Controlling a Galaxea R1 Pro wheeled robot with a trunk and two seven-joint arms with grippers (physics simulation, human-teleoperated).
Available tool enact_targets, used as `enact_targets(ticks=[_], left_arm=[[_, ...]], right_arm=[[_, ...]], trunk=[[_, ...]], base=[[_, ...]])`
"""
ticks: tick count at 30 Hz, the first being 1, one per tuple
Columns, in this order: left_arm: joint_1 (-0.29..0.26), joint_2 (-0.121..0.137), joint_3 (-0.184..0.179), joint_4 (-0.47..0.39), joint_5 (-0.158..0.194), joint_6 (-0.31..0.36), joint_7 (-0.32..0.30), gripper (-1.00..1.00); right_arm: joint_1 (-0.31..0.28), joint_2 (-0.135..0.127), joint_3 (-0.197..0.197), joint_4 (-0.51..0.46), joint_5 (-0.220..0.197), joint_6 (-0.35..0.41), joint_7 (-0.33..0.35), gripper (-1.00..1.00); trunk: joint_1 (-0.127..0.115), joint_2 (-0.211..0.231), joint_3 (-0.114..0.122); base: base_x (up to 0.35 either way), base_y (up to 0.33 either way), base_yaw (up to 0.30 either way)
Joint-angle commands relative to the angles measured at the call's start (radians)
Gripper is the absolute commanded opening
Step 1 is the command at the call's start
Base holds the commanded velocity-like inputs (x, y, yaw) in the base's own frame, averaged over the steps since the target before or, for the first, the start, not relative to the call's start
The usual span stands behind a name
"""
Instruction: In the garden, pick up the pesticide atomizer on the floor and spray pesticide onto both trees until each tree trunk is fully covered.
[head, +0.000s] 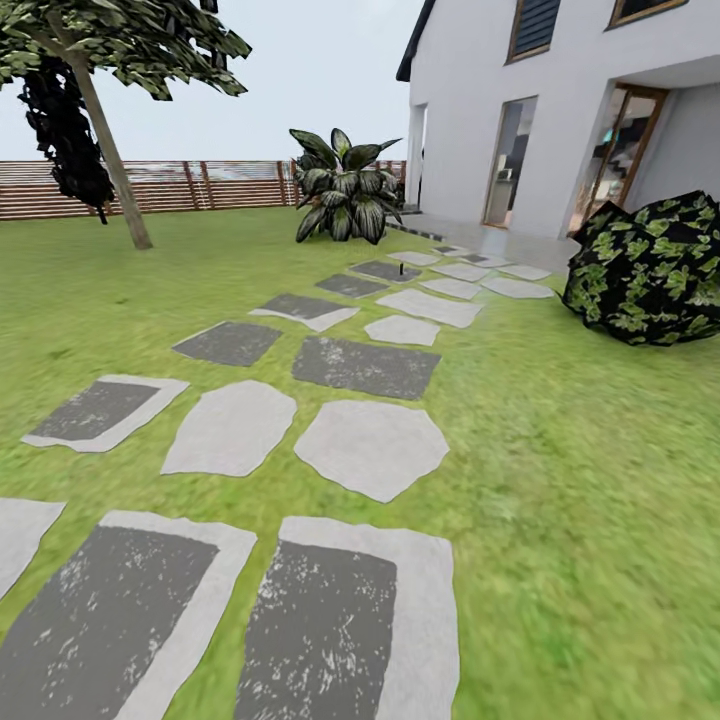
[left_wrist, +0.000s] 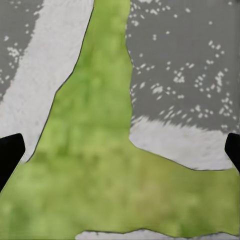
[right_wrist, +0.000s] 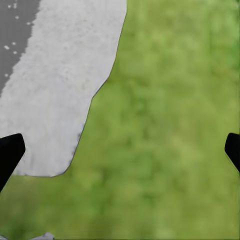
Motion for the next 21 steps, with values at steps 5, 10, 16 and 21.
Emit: enact_targets(ticks=[5, 10, 16, 21], left_arm=[[0.0, 0.0, 0.0, 0.0, 0.0, 0.0, 0.001, 1.0], [0.0, 0.0, 0.0, 0.0, 0.0, 0.0, 0.0, 1.0], [0.0, 0.0, 0.0, 0.0, 0.0, 0.0, 0.0, 1.0], [0.0, 0.0, 0.0, 0.002, 0.0, 0.0, 0.0, 1.0]], right_arm=[[0.0, 0.0, 0.0, 0.0, 0.0, 0.0, 0.0, 1.0], [0.0, 0.0, 0.0, 0.0, 0.0, 0.0, 0.0, 1.0], [0.0, 0.0, 0.0, 0.0, 0.0, 0.0, 0.0, 1.0], [0.0, 0.0, 0.0, 0.0, 0.0, 0.0, 0.0, 1.0]], trunk=[[0.0, 0.0, 0.0], [0.0, 0.0, 0.0], [0.0, 0.0, 0.0], [0.0, 0.0, 0.0]], base=[[0.339, 0.0, 0.0], [0.339, 0.0, 0.0], [0.339, 0.0, 0.0], [0.339, 0.0, 0.0]])
